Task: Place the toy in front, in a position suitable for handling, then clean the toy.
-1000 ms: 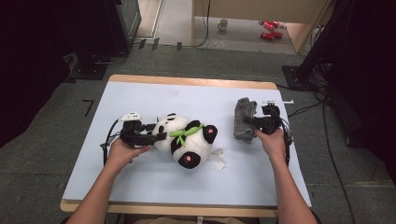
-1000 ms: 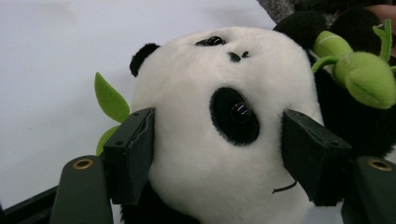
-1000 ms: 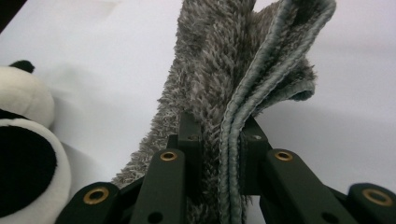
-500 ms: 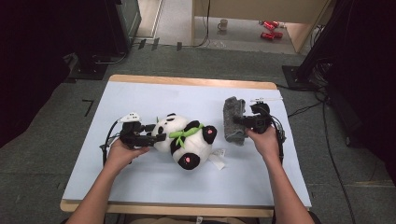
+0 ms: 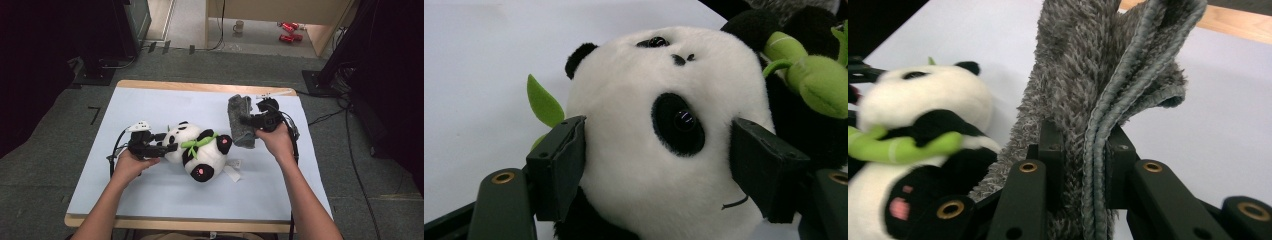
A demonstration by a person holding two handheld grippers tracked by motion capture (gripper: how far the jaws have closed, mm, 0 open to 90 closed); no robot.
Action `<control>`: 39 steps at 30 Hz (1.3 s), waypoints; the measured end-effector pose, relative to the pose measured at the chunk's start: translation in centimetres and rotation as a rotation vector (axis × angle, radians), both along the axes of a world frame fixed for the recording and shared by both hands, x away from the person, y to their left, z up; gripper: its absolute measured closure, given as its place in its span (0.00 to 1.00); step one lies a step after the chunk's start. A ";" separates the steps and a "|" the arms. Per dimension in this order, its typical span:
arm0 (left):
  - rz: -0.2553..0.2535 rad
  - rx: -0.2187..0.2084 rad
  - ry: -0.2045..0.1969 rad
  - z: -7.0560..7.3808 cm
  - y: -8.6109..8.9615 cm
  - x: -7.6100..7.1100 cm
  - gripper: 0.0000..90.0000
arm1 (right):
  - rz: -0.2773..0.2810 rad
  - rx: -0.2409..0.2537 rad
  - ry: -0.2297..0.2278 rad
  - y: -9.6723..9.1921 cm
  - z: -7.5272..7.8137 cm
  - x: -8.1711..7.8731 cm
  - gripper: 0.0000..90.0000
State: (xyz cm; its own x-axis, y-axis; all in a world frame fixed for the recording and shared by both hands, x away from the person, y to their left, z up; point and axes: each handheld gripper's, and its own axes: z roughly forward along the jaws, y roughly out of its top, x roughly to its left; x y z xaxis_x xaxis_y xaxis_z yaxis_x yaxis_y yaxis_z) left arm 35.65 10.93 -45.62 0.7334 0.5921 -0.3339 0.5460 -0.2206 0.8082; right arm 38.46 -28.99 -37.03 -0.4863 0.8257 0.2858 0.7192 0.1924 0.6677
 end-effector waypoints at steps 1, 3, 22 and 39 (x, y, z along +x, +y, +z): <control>0.003 -0.001 0.001 0.0 0.0 0.0 0.28 | 0.000 0.003 0.003 0.2 0.3 0.1 0.85; 0.006 0.001 0.003 0.0 0.0 -0.1 0.28 | 0.011 0.002 0.010 0.8 1.0 0.2 0.85; -0.020 0.038 -0.010 1.6 0.4 -0.6 0.28 | 0.095 0.013 0.031 6.3 3.9 1.9 0.86; -0.041 0.075 -0.033 1.2 -0.6 -0.7 0.32 | 0.257 -0.001 0.051 15.6 4.5 3.8 0.86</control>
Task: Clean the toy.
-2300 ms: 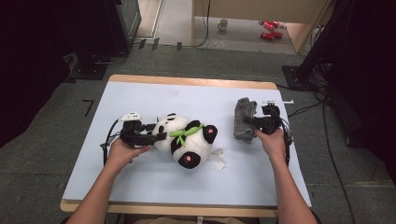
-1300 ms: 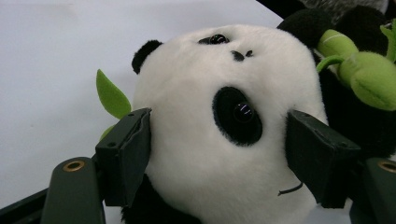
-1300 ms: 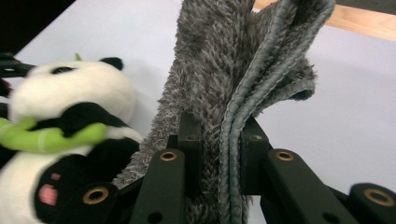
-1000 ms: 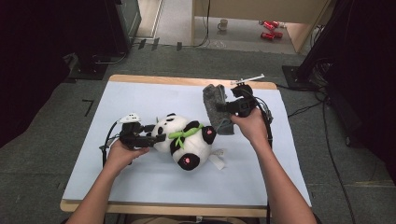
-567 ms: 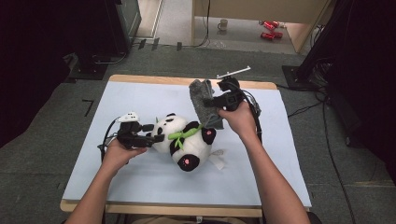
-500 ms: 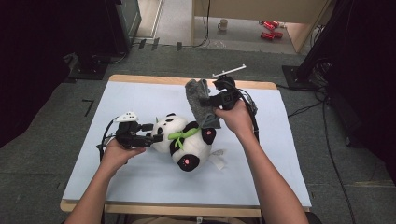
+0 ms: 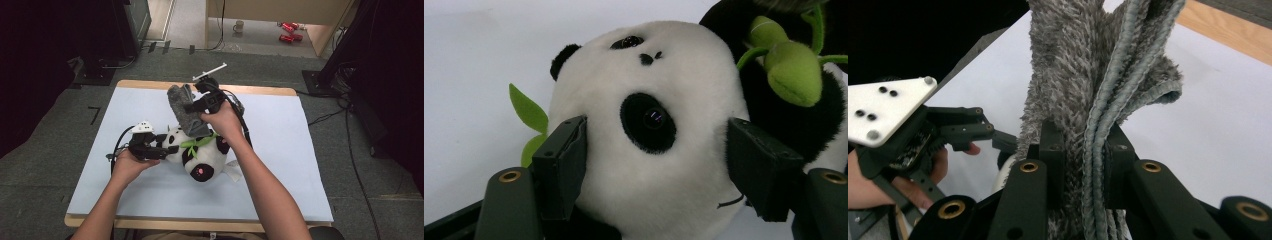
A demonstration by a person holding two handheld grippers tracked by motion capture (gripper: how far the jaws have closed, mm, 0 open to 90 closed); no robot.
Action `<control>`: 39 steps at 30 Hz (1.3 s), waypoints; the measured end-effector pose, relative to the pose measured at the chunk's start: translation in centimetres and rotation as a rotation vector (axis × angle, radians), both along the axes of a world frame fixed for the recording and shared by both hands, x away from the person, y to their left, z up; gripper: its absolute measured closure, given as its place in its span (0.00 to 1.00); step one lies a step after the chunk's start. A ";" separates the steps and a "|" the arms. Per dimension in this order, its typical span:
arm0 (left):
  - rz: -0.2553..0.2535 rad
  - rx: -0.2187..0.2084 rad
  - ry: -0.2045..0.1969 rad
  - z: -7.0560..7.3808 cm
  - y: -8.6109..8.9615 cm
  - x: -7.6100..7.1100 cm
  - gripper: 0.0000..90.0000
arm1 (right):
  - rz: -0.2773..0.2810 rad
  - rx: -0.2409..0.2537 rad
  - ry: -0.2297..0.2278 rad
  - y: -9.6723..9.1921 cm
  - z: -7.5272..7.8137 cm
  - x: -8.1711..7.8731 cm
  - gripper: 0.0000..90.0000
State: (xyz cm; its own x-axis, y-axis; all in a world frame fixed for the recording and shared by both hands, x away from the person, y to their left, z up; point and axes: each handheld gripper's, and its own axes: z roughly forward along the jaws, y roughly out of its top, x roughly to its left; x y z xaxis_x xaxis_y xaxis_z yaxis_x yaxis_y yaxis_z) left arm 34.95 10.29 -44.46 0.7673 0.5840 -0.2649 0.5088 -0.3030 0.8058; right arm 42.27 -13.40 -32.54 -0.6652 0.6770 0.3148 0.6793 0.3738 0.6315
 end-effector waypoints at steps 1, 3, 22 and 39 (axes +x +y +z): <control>0.000 0.000 0.000 0.0 0.0 0.0 0.32 | 0.000 0.000 0.000 0.0 0.0 0.0 0.86; 0.000 -0.001 0.004 0.0 0.1 0.0 0.33 | 0.007 -0.005 0.021 1.0 -0.5 0.4 0.86; 0.045 -0.010 0.062 -0.3 -0.2 0.4 0.44 | -0.029 -0.210 0.136 0.4 -6.0 1.4 0.88; 0.044 -0.061 0.040 -0.6 -0.2 0.3 0.43 | -0.011 -0.258 0.139 -3.1 -7.6 1.2 0.88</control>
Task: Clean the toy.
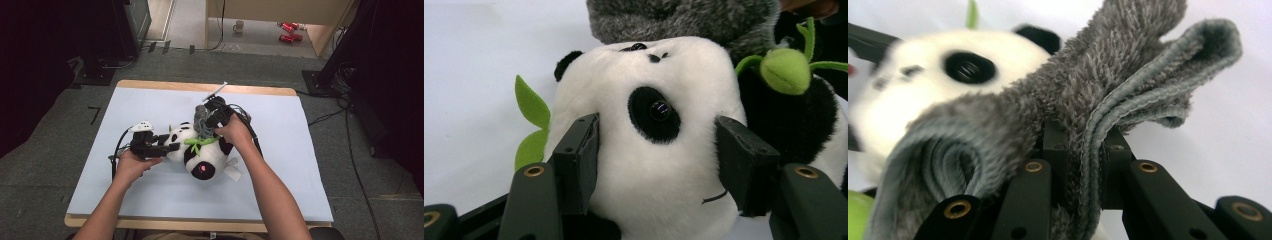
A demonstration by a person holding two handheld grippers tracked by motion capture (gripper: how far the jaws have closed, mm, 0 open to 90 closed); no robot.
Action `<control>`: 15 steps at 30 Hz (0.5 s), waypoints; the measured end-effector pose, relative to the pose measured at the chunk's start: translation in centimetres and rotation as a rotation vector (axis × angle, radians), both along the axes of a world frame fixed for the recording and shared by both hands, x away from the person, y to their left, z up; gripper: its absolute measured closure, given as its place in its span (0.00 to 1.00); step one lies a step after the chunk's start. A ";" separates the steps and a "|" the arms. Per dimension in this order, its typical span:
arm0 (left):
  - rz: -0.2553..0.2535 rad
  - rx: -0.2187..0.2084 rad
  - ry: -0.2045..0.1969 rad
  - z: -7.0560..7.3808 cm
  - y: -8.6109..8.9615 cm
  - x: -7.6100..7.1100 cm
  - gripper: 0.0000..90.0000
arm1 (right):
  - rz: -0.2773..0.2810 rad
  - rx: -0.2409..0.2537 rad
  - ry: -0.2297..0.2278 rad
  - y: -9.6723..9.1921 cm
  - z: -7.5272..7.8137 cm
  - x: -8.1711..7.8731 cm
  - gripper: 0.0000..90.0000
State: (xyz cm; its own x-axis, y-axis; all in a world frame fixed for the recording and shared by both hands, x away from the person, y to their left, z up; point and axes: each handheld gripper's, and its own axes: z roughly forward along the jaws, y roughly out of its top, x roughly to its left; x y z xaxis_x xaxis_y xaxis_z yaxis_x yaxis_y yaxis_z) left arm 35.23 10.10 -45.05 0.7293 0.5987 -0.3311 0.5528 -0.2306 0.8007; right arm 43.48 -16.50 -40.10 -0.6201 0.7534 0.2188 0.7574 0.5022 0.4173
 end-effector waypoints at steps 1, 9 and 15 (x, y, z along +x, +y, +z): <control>0.000 -0.002 -0.001 0.0 0.0 0.0 0.43 | -0.007 -0.001 0.000 -0.2 -0.1 0.0 0.88; -0.011 -0.014 0.013 -0.1 0.2 0.4 0.40 | -0.111 -0.122 -0.021 -3.0 -1.1 0.4 0.89; -0.017 -0.027 0.015 -0.2 0.3 0.5 0.39 | -0.148 0.005 -0.073 -4.2 0.7 0.2 0.89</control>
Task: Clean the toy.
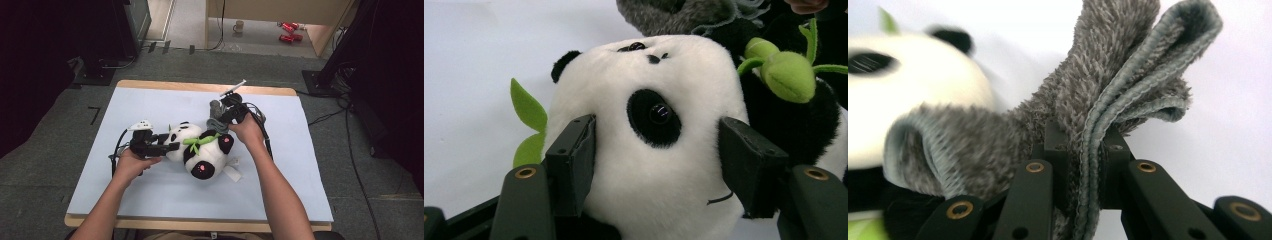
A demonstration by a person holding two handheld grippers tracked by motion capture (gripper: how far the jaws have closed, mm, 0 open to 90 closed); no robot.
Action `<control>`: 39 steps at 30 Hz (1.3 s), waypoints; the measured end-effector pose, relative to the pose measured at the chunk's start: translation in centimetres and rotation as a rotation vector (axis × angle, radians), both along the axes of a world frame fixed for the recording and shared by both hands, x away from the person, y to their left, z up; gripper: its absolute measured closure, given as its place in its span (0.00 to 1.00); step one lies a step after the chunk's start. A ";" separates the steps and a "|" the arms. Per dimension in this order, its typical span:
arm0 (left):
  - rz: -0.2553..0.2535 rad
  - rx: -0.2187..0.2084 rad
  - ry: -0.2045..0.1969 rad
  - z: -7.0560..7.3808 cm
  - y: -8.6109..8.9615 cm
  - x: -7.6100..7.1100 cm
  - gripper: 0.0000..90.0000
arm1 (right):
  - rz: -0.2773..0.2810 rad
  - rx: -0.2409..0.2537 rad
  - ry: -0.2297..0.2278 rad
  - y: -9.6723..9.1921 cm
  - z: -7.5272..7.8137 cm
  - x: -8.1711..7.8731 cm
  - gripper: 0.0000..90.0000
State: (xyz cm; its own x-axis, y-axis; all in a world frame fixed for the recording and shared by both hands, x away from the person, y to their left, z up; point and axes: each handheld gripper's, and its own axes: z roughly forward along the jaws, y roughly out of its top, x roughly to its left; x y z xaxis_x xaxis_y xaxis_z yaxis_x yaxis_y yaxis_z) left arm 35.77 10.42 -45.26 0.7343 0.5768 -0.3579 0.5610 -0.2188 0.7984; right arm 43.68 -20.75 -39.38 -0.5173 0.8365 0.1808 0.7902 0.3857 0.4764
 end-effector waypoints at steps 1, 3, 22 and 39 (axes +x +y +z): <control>-0.002 -0.003 -0.001 0.0 0.0 0.0 0.39 | 0.009 0.004 -0.009 0.0 0.3 -0.1 0.89; -0.002 -0.008 -0.004 -0.1 0.0 0.1 0.39 | 0.012 0.013 -0.025 0.1 0.9 -0.1 0.89; 0.005 -0.012 -0.016 0.0 0.0 0.1 0.37 | 0.167 0.181 0.011 9.6 4.0 1.2 0.89; 0.018 -0.008 0.019 -0.1 -0.1 0.3 0.38 | 0.141 0.071 0.075 6.6 -0.1 0.6 0.89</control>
